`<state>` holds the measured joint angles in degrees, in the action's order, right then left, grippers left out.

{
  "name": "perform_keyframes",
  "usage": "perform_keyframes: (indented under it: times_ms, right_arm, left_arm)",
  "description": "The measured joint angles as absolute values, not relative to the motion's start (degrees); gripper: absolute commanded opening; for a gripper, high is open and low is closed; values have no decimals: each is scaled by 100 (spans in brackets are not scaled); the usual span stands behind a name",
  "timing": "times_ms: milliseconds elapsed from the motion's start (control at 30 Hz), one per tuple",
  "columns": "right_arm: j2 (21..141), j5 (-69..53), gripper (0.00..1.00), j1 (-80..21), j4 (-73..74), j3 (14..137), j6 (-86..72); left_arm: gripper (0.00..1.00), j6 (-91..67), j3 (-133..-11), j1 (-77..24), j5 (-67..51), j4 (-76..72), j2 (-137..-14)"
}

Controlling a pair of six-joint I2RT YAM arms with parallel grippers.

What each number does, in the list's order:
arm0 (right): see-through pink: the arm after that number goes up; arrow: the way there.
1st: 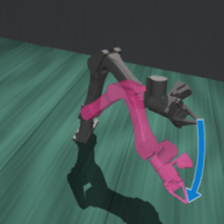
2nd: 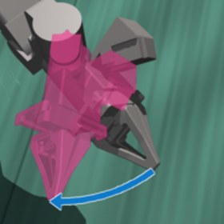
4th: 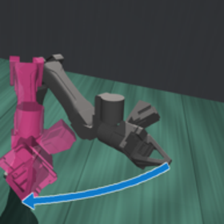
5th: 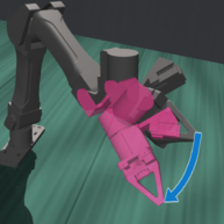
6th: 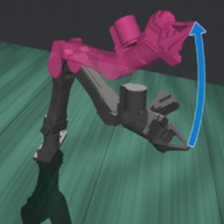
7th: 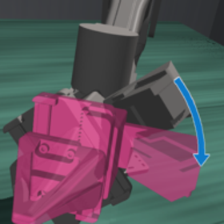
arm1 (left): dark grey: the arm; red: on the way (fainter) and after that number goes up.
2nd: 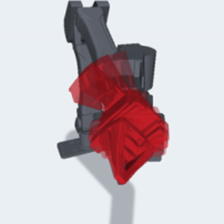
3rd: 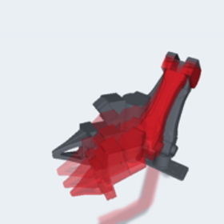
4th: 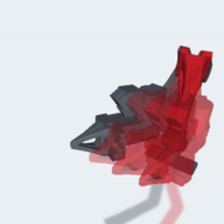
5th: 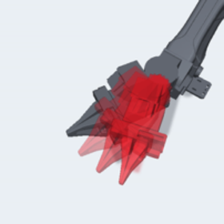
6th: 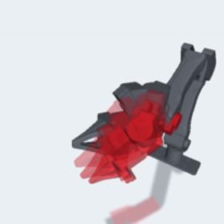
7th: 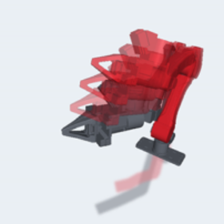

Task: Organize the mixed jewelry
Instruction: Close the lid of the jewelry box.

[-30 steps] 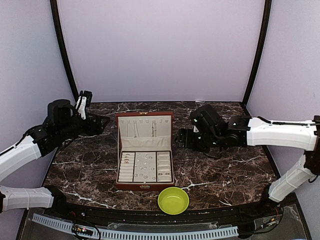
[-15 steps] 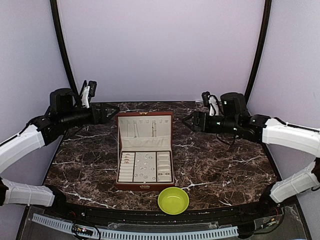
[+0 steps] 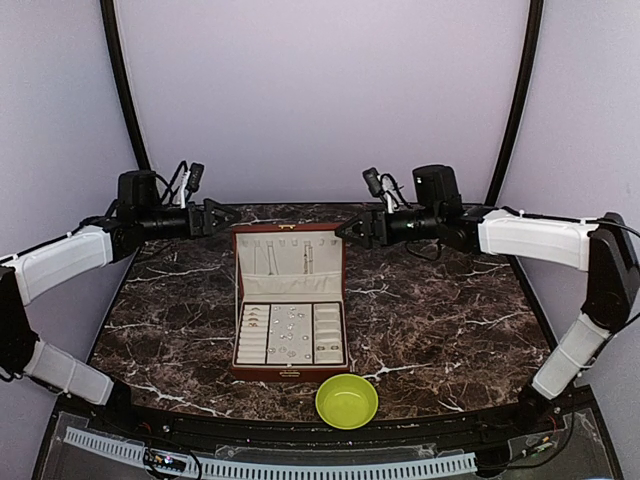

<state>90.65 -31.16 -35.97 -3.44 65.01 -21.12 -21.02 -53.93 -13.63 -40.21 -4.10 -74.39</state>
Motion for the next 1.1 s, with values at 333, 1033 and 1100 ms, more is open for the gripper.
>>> perform_keyframes:
  times_ms: [333,1033,1100]
  right_arm:
    - [10042,-3785,88,-3544,-246,7428,-1649]
    - [8873,-5183,83,-4324,445,6440,-1448]
    - [8519,-4873,82,-4458,419,6128,-1625]
  left_arm:
    - [98,-1444,-5710,-1365,-4473,-279,-7981]
    - [97,-858,-4659,-2373,-6215,703,-6493]
    - [93,-974,-4353,-2477,-5951,779,-6027]
